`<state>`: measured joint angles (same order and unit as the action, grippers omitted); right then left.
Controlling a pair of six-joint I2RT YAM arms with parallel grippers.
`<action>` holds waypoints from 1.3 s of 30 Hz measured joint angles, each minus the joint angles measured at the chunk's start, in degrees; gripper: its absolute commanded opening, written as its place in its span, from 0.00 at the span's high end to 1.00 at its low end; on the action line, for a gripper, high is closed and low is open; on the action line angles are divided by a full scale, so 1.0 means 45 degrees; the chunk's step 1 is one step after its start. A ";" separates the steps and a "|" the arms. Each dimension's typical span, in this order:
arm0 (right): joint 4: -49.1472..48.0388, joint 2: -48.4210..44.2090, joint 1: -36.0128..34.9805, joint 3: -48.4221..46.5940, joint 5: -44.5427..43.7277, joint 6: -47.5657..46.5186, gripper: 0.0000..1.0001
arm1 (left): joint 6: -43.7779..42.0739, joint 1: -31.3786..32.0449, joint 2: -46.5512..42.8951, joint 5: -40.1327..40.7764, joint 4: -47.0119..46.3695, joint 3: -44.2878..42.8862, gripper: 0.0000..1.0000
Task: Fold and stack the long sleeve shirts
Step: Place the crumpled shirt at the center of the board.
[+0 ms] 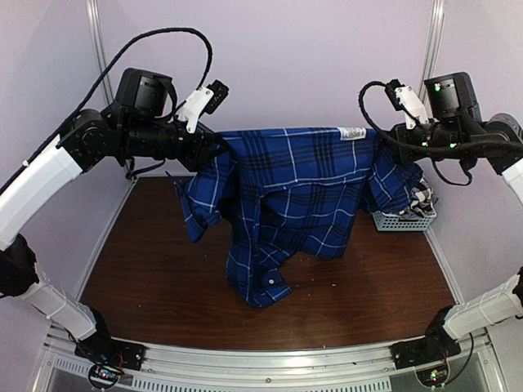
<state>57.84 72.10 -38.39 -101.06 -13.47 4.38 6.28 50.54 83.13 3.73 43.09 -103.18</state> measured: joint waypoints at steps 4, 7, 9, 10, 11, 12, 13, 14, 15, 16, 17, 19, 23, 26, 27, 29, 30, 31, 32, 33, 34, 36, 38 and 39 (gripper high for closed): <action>0.0282 -0.0699 0.0049 0.0826 0.0214 0.0112 1.00 | -0.0437 -0.0058 0.0170 -0.0908 0.0466 0.0631 0.95; 0.0248 -0.0991 0.0364 0.1972 0.0461 0.0228 1.00 | -0.0661 -0.0364 0.0869 -0.1379 0.0539 0.0884 0.96; 0.0044 -0.0908 0.0996 0.2919 0.0884 0.0301 0.99 | -0.0719 -0.0782 0.1564 -0.1763 0.0466 0.1035 0.96; -0.0223 -0.0753 0.1457 0.3449 0.1195 0.0301 0.99 | -0.0738 -0.1093 0.2055 -0.2074 0.0340 0.1093 0.95; -0.0529 -0.0520 0.1904 0.3944 0.1525 0.0301 0.99 | -0.0748 -0.1428 0.2608 -0.2385 0.0175 0.1117 0.95; -0.0865 -0.0180 0.2399 0.4396 0.1855 0.0296 0.99 | -0.0748 -0.1763 0.3240 -0.2681 -0.0068 0.1117 0.95; -0.1209 0.0253 0.2856 0.4760 0.2152 0.0277 0.99 | -0.0748 -0.2079 0.3910 -0.2929 -0.0355 0.1098 0.92; -0.1564 0.0753 0.3288 0.5022 0.2404 0.0238 0.99 | -0.0748 -0.2341 0.4590 -0.3123 -0.0534 0.0991 0.87; -0.1831 0.1195 0.3594 0.5163 0.2545 0.0204 0.97 | -0.0748 -0.2516 0.5207 -0.3225 -0.0583 0.0753 0.82; -0.2103 0.1792 0.3978 0.5212 0.2705 0.0155 0.94 | -0.0743 -0.2715 0.6120 -0.3322 -0.0554 0.0185 0.74; -0.2395 0.2370 0.4323 0.5197 0.2778 0.0102 0.89 | -0.0782 -0.2856 0.6829 -0.3371 -0.0583 -0.0340 0.65; -0.2788 0.3643 0.4877 0.4906 0.2686 0.0049 0.77 | -0.0724 -0.3143 0.8422 -0.3351 -0.0597 -0.1870 0.49; -0.3245 0.5421 0.5299 0.4133 0.2200 0.0170 0.41 | -0.0345 -0.3619 1.0554 -0.2871 -0.0695 -0.4265 0.15; -0.3531 0.5183 0.5289 0.4163 0.2215 0.0199 0.33 | 0.0034 -0.3837 1.0350 -0.2535 -0.1064 -0.3886 0.04; -0.3701 0.4901 0.5265 0.4245 0.2239 0.0223 0.31 | 0.0131 -0.3866 1.0035 -0.2511 -0.1345 -0.3434 0.04; -0.4022 0.4148 0.5217 0.4624 0.2341 0.0325 0.31 | 0.0374 -0.3876 0.8738 -0.2531 -0.2356 -0.1477 0.03; -0.4260 0.3589 0.5153 0.5003 0.2429 0.0359 0.32 | 0.0515 -0.3847 0.7922 -0.2569 -0.2812 -0.0364 0.03; -0.4391 0.2973 0.5100 0.5430 0.2511 0.0408 0.32 | 0.0661 -0.3789 0.7043 -0.2642 -0.3313 0.0743 0.03; -0.4546 0.2370 0.5061 0.5867 0.2579 0.0476 0.32 | 0.0753 -0.3730 0.6382 -0.2710 -0.3648 0.1486 0.03; -0.4673 0.1744 0.4983 0.6402 0.2691 0.0612 0.33 | 0.0903 -0.3609 0.5455 -0.2803 -0.4279 0.2492 0.03; -0.4697 0.1477 0.4945 0.6630 0.2744 0.0685 0.34 | 0.1010 -0.3497 0.4906 -0.2856 -0.4595 0.2987 0.03; -0.4954 0.0908 0.4833 0.7373 0.3011 0.0952 0.35 | 0.1229 -0.3196 0.3876 -0.2905 -0.5557 0.3978 0.03; -0.5207 0.0811 0.4760 0.7975 0.3167 0.1175 0.39 | 0.1501 -0.2807 0.3113 -0.2948 -0.6445 0.4789 0.05; -0.5348 0.0894 0.4745 0.8306 0.3245 0.1307 0.40 | 0.1593 -0.2599 0.2885 -0.2987 -0.6795 0.5095 0.06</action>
<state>33.78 76.12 -17.04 -63.68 1.13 10.26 13.45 38.85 96.12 -9.72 12.51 -80.25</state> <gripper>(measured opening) 0.639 0.962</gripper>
